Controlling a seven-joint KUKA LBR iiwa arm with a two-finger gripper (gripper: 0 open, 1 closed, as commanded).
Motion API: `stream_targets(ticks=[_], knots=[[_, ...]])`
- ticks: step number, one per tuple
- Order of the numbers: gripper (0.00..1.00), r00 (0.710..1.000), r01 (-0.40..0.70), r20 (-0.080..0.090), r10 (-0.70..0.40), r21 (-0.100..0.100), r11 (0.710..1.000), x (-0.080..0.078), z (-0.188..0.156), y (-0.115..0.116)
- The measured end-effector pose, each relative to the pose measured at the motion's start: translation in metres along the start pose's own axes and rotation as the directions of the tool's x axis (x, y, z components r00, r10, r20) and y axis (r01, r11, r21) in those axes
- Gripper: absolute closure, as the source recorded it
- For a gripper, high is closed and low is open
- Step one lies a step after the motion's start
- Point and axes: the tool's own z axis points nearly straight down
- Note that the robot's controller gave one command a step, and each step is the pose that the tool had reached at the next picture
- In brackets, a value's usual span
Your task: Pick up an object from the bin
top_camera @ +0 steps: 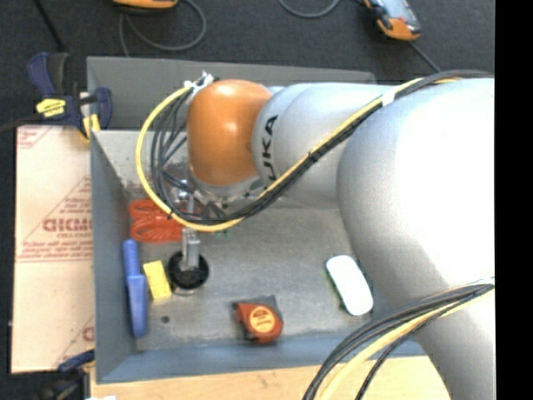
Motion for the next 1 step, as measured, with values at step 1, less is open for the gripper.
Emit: stream_targets(ticks=[1], knots=[[1.0, 0.953, 0.303, -0.001, -0.303, -0.002, 0.953, -0.0174, 0.0307, -0.0107]])
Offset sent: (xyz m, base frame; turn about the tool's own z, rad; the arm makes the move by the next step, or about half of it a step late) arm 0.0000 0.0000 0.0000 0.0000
